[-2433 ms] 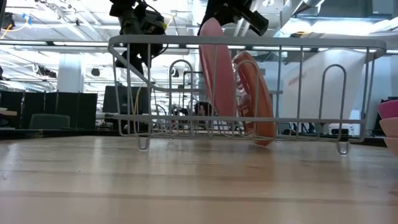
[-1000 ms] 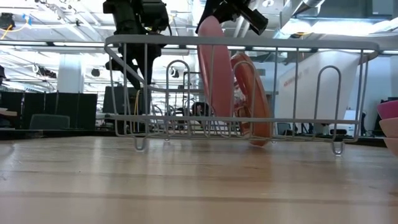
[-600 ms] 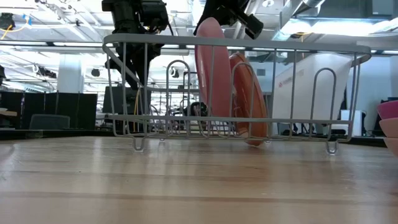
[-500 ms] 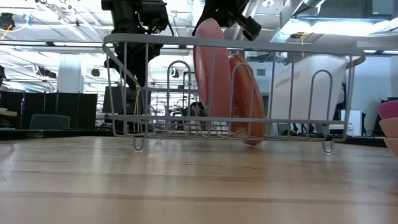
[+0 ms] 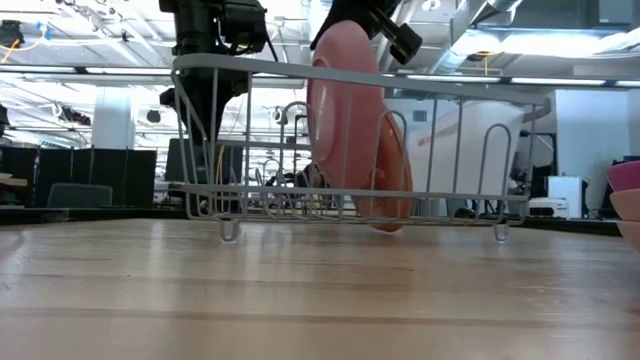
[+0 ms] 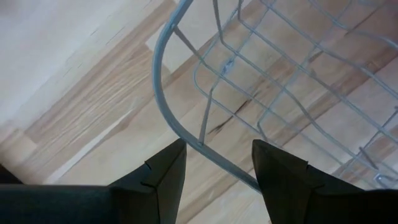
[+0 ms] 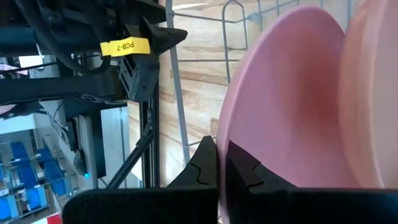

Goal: Sort dishes
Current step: Put the light pink plate in the dish rack

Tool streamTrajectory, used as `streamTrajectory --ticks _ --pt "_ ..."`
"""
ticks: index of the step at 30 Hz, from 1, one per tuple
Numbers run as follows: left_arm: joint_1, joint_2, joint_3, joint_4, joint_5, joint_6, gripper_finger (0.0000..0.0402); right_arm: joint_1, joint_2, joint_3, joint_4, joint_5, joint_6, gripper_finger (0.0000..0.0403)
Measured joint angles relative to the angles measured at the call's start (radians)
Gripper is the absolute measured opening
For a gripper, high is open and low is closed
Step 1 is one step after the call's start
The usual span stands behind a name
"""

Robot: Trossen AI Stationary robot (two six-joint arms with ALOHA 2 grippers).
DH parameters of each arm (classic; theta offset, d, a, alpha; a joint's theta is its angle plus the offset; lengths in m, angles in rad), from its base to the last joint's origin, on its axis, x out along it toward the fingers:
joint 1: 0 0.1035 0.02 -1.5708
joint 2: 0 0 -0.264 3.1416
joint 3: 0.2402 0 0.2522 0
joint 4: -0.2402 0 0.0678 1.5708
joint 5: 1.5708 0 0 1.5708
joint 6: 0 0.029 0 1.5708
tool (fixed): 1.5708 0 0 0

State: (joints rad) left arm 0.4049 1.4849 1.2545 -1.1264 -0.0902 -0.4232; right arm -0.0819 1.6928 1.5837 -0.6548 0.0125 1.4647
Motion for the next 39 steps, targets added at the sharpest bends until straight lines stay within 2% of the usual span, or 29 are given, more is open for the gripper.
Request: streamTrajectory --ticks 12,23,39 --pt "-0.023 0.0 0.0 -0.02 -0.015 0.012 0.0177 -0.064 0.0 0.0 0.032 -0.018 -0.026 0.0004" --pt "-0.045 0.0 0.0 -0.03 -0.043 0.011 0.0177 -0.124 0.0 0.0 -0.042 -0.042 -0.109 0.0004" --pt "-0.044 0.0 0.0 -0.034 -0.043 0.026 0.0177 -0.079 0.031 -0.001 -0.088 -0.032 -0.132 0.0004"
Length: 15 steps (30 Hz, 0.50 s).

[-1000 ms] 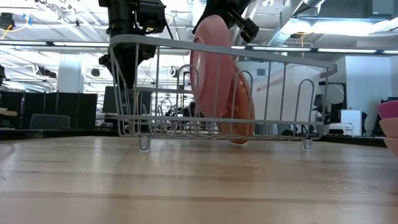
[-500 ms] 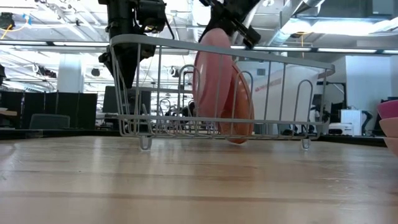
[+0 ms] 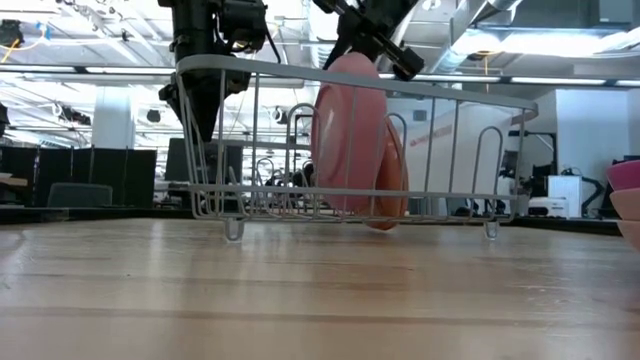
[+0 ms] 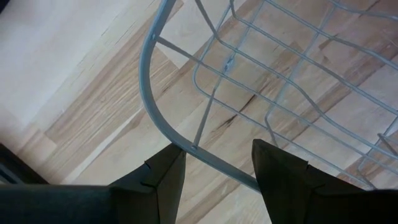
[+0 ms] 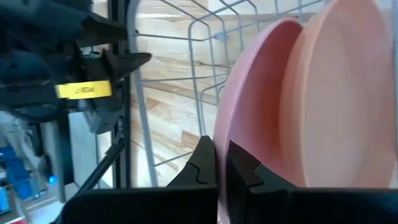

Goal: Sort dishes
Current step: Put the light pink plate in the dish rack

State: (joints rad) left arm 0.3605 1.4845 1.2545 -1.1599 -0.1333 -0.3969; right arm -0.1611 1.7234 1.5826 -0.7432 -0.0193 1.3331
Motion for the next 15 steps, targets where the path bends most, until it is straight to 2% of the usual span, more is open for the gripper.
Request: streamTrajectory --ticks 10,15 --pt "0.0 0.0 0.0 -0.003 0.001 0.001 0.0177 0.01 0.006 0.0 -0.007 0.047 -0.022 0.0009" --pt "0.0 0.0 0.0 -0.003 0.016 0.002 0.0177 0.029 0.028 -0.001 -0.009 0.068 -0.02 0.0031"
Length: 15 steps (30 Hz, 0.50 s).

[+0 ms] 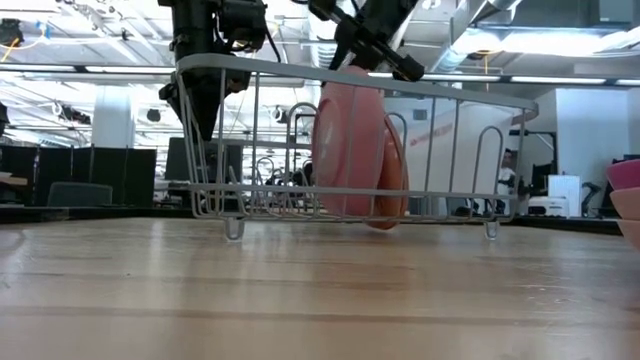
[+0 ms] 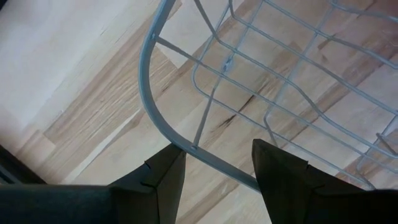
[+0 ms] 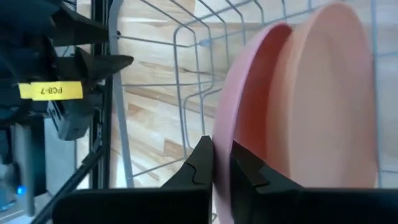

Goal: Sort dishes
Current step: Put the light pink plate in the dish rack

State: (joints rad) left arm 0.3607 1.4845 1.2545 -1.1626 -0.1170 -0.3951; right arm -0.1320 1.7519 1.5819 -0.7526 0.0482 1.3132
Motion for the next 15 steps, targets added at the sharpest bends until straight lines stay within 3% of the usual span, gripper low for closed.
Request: streamTrajectory --ticks 15 --pt "0.0 -0.033 0.052 -0.026 0.008 0.006 0.0177 0.006 -0.032 -0.001 0.047 -0.017 -0.023 0.016"
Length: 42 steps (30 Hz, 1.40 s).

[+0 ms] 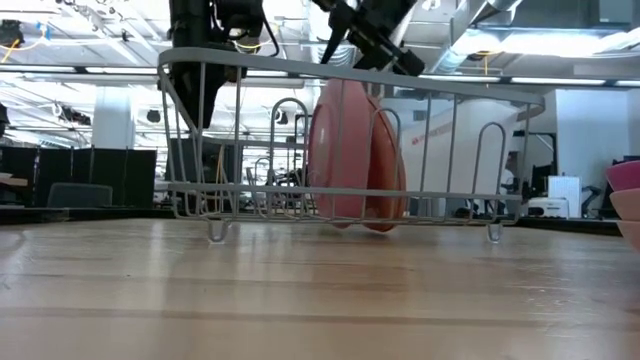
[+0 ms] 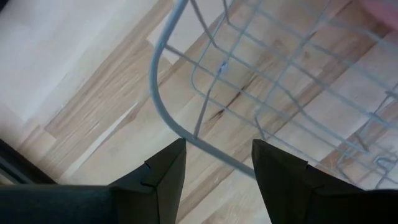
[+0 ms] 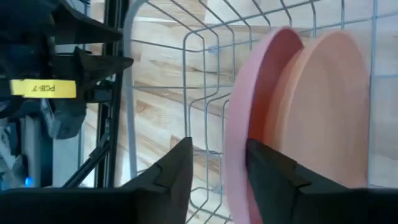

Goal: Sort dishes
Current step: Put the light pink plate in the dish rack, then put the pink plate in the dish rack

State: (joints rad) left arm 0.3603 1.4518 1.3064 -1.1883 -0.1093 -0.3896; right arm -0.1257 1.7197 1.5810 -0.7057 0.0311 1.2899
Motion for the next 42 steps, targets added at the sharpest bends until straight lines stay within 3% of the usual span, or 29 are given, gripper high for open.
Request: streamTrajectory --ticks 14,22,31,42 --pt "0.0 -0.013 0.002 -0.073 0.001 0.04 0.0177 0.001 -0.008 0.0 0.031 -0.098 -0.072 0.0226" --pt "0.0 -0.069 0.003 -0.065 0.001 0.088 0.0177 0.001 -0.008 0.0 0.03 -0.103 -0.12 0.0229" --pt "0.0 -0.127 0.003 -0.05 -0.04 0.088 0.0177 0.008 -0.043 0.002 0.014 -0.182 -0.164 0.0229" --pt "0.0 -0.16 0.003 -0.032 -0.062 -0.045 0.0177 -0.063 -0.129 0.003 -0.145 -0.192 -0.376 0.0228"
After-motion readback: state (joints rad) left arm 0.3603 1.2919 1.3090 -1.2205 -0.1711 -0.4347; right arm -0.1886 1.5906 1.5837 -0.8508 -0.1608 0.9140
